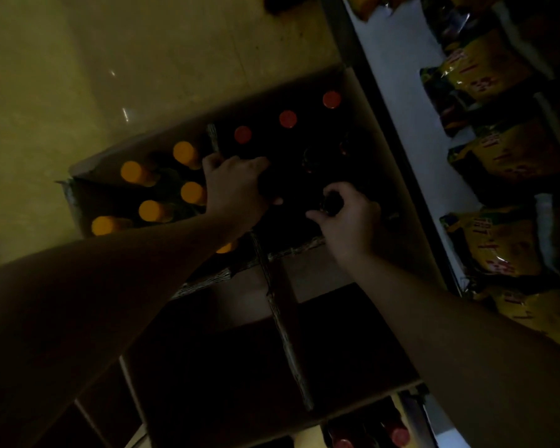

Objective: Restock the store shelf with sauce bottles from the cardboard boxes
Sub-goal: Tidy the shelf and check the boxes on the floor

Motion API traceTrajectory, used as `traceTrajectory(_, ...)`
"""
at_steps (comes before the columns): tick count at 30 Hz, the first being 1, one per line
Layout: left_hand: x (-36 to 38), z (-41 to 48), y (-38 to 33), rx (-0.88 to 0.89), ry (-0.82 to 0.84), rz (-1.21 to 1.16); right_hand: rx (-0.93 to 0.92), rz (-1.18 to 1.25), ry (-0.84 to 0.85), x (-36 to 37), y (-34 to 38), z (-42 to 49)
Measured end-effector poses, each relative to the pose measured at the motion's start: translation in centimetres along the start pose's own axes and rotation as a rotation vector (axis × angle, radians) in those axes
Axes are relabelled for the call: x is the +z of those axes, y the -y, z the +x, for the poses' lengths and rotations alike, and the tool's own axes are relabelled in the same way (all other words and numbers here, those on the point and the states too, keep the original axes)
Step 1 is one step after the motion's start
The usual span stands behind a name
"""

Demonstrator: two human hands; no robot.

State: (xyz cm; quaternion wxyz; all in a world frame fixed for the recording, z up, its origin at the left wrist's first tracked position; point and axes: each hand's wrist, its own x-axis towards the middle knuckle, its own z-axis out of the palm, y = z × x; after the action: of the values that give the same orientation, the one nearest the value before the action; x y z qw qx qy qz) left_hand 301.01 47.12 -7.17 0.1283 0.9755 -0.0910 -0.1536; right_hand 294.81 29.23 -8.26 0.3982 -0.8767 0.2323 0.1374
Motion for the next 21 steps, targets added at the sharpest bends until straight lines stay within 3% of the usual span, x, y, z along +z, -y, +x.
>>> traceTrajectory(6, -0.6, -0.9, 0.9, 0.074, -0.007, -0.095, -0.034, 0.037, -0.014, -1.2, -0.1, -1.3)
traceTrajectory(11, -2.9, -3.5, -0.4, -0.089, -0.049, -0.522, -0.067, 0.227, -0.142, -3.0, 3.4, -3.6)
traceTrajectory(15, -6.2, -7.3, -2.8, -0.192, -0.155, -0.788, -0.079, 0.392, -0.278, -5.2, 7.4, -6.3)
traceTrajectory(21, -14.9, -10.6, -5.3, -0.185, -0.397, -0.94, -0.212, 0.431, -0.485, -11.1, 15.4, -10.4)
